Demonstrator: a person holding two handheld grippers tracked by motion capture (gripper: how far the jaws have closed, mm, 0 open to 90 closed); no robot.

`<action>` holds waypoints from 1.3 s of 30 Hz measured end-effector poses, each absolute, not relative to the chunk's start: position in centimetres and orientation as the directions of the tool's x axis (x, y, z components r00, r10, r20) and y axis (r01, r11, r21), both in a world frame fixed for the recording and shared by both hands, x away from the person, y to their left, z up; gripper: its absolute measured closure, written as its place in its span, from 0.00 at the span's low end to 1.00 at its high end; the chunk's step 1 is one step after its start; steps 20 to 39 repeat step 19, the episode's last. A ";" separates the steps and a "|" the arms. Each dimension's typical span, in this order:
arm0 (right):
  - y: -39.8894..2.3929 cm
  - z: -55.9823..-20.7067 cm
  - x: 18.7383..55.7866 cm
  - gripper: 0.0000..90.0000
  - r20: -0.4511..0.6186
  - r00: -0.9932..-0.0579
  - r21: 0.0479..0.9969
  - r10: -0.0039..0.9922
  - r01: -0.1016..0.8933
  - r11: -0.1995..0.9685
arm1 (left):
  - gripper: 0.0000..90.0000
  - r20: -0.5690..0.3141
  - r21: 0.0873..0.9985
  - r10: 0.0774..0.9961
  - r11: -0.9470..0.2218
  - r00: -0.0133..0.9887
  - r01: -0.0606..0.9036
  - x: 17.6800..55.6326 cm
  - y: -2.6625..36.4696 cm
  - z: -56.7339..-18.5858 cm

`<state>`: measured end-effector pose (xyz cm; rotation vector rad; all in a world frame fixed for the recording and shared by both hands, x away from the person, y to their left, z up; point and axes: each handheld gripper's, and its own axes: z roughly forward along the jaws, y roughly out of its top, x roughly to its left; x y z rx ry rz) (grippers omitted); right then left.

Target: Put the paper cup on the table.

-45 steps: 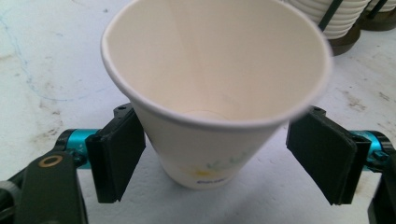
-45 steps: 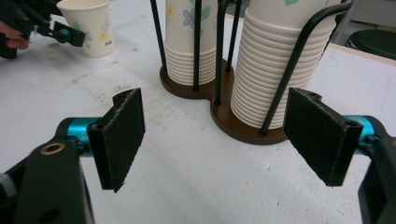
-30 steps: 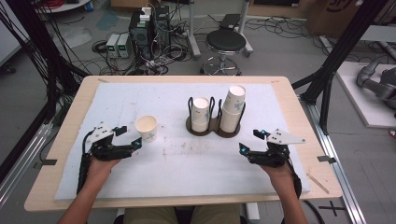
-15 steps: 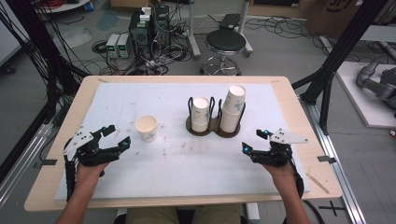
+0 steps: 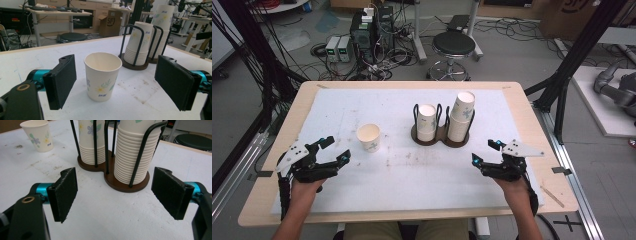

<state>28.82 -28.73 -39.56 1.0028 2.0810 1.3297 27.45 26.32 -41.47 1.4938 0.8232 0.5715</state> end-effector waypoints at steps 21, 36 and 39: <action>-29.0 -39.9 29.2 0.24 0.005 -0.626 0.907 0.780 0.331 0.259 | 0.20 -0.127 0.986 0.780 0.031 0.613 0.164 27.9 26.4 -41.8; -29.0 -39.9 29.2 0.24 0.005 -0.626 0.907 0.780 0.331 0.259 | 0.20 -0.127 0.986 0.780 0.031 0.613 0.164 27.9 26.4 -41.8; -29.0 -39.9 29.2 0.24 0.005 -0.626 0.907 0.780 0.331 0.259 | 0.20 -0.127 0.986 0.780 0.031 0.613 0.164 27.9 26.4 -41.8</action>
